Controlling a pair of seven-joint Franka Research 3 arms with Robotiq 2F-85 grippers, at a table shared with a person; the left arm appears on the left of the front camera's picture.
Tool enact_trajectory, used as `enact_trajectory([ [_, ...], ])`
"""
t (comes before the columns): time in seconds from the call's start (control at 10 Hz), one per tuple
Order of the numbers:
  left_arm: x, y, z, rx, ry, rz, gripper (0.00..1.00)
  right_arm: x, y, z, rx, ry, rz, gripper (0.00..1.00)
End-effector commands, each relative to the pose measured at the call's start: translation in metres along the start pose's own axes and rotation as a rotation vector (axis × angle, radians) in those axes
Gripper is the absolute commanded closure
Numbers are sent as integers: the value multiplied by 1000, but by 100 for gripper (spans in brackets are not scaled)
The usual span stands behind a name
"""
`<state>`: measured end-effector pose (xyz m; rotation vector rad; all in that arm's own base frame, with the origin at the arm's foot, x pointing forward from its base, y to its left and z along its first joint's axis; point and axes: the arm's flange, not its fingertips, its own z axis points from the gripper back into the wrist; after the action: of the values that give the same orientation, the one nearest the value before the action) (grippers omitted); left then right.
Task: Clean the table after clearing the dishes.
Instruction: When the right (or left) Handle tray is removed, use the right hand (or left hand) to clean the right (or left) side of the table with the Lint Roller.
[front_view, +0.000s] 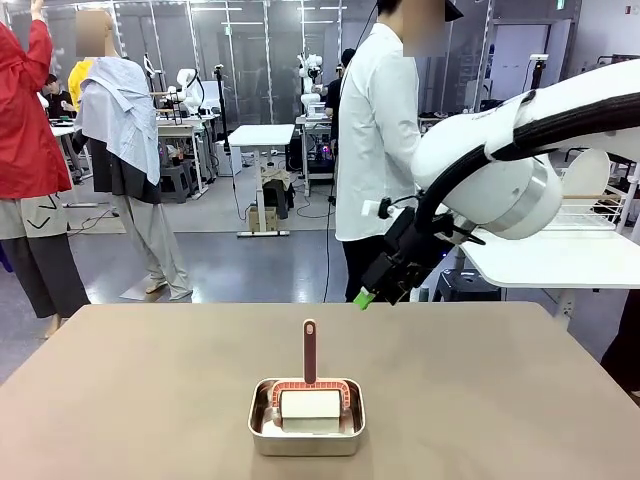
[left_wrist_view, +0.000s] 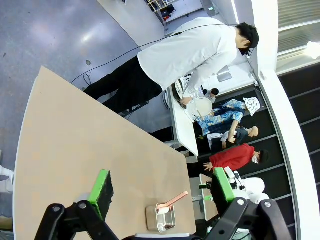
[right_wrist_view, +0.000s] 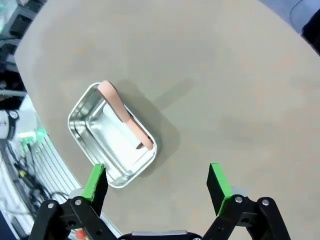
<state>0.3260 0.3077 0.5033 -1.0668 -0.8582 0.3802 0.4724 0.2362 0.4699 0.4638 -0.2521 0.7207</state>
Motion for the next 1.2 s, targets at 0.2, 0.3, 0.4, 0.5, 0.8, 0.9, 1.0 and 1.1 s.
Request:
enact_trajectory([
  [0.2,4,-3,4,-11,4,-4,0,64,44,-20,8,289,434,0],
  [0.3,4,-3,4,-11,4,-4,0,75,58,-32,-28,369,537,0],
  [0.4,4,-3,4,-11,4,-4,0,83,69,-40,-35,411,624,0],
  [0.5,4,-3,4,-11,4,-4,0,92,82,-51,-35,447,704,0],
  [0.8,4,-3,4,-11,4,-4,0,98,101,-77,-63,485,921,0],
  [0.9,4,-3,4,-11,4,-4,0,98,101,-83,-30,477,960,0],
  [1.0,4,-3,4,-11,4,-4,0,100,101,-88,-10,483,966,0],
  [1.1,4,-3,4,-11,4,-4,0,103,99,-93,-5,479,972,0],
])
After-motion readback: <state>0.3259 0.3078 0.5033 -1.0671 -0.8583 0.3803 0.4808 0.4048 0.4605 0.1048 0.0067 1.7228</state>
